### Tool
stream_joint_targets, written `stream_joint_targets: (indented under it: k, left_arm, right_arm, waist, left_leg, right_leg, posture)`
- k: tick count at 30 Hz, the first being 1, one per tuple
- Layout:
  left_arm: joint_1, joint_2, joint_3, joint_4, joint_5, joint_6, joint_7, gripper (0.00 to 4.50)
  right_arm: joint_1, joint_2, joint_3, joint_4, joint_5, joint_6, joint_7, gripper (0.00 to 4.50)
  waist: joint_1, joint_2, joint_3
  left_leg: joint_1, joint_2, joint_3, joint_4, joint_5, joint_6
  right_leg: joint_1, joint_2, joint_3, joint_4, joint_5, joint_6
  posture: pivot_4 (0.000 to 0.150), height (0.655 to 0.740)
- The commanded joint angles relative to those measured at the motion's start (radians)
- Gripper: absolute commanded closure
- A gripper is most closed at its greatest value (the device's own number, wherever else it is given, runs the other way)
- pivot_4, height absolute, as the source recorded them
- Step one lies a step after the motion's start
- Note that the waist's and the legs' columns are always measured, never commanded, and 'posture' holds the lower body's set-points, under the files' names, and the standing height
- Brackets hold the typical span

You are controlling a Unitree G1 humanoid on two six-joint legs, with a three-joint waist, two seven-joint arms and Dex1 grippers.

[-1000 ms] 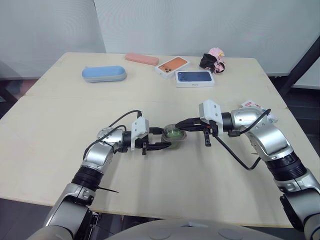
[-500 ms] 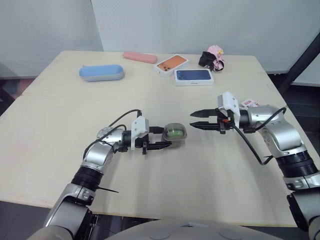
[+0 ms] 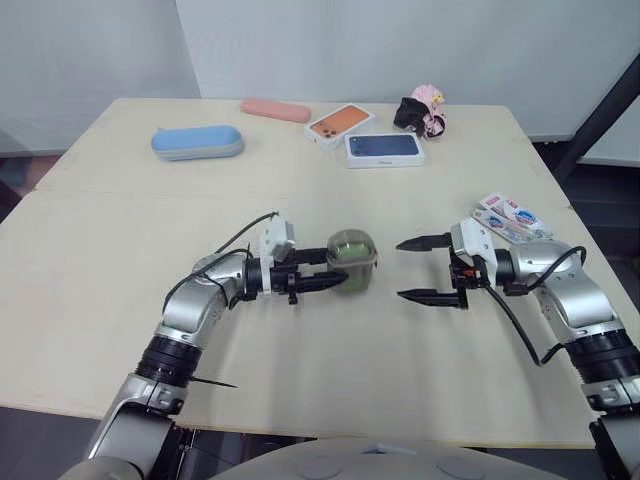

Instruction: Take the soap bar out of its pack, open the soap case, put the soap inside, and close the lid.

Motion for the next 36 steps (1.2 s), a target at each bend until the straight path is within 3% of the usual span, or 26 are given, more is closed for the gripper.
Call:
stream_joint_targets:
  k: [1, 4, 10, 21, 23, 28, 36]
  left_arm:
    - [-0.031, 0.011, 0.085, -0.077, -0.196, 0.317, 0.108, 2.63]
    - [-0.046, 0.006, 0.135, -0.074, -0.313, 0.578, 0.218, 2.63]
    - [-0.040, 0.038, 0.112, -0.045, -0.336, 0.819, 0.289, 2.63]
    - [-0.066, 0.108, -0.010, 0.051, -0.199, 0.714, 0.238, 2.63]
    - [-0.071, 0.120, -0.030, 0.068, -0.176, 0.677, 0.224, 1.59]
    - [-0.074, 0.154, -0.055, 0.075, -0.132, 0.577, 0.186, 0.01]
    - [-0.042, 0.270, -0.037, -0.020, -0.030, 0.288, 0.066, 0.01]
  right_arm:
    - [0.000, -0.013, -0.025, -0.005, 0.006, -0.032, 0.015, 0.01]
    - [0.006, -0.010, -0.025, -0.004, 0.008, -0.041, 0.016, 0.01]
    - [0.033, 0.000, -0.026, -0.011, 0.030, -0.058, 0.035, 0.01]
    - [0.056, -0.005, -0.021, -0.010, 0.021, -0.086, 0.054, 0.01]
    - [0.056, -0.006, -0.021, -0.008, 0.019, -0.087, 0.056, 0.00]
    - [0.055, -0.009, -0.024, -0.003, 0.018, -0.087, 0.054, 0.00]
    - [0.036, -0.005, -0.035, 0.024, 0.020, -0.073, 0.036, 0.00]
  waist:
    - [0.000, 0.000, 0.000]
    - [0.001, 0.000, 0.001]
    - [0.002, -0.001, 0.002]
    - [-0.001, -0.001, 0.002]
    - [-0.002, 0.000, 0.002]
    - [-0.003, 0.000, 0.004]
    - [-0.021, 0.001, 0.010]
  left_leg:
    - [0.000, 0.000, 0.000, 0.000, 0.000, 0.000]
    - [0.000, -0.001, 0.000, 0.000, 0.000, 0.000]
    - [-0.003, -0.001, -0.002, 0.000, 0.000, 0.000]
    - [-0.002, -0.002, -0.003, -0.001, 0.000, 0.000]
    - [0.001, -0.002, -0.003, -0.002, 0.000, 0.000]
    - [0.013, -0.003, -0.002, -0.007, 0.000, 0.000]
    - [0.014, -0.003, -0.002, -0.013, 0.001, 0.002]
  right_leg:
    - [0.000, 0.000, 0.000, 0.000, 0.000, 0.000]
    - [0.000, 0.000, 0.000, -0.001, 0.000, 0.000]
    - [0.000, 0.000, -0.001, -0.003, 0.000, 0.000]
    - [0.006, 0.000, -0.001, -0.008, 0.000, 0.000]
    - [0.008, 0.000, -0.001, -0.009, 0.000, 0.000]
    - [0.016, -0.002, -0.001, -0.011, 0.000, 0.000]
    - [0.019, -0.003, -0.002, -0.014, 0.000, 0.000]
  posture:
    - [0.150, 0.7400]
    - [0.150, 0.7400]
    - [0.150, 0.7400]
    - [0.150, 0.7400]
    - [0.150, 0.7400]
    - [0.150, 0.7400]
    - [0.150, 0.7400]
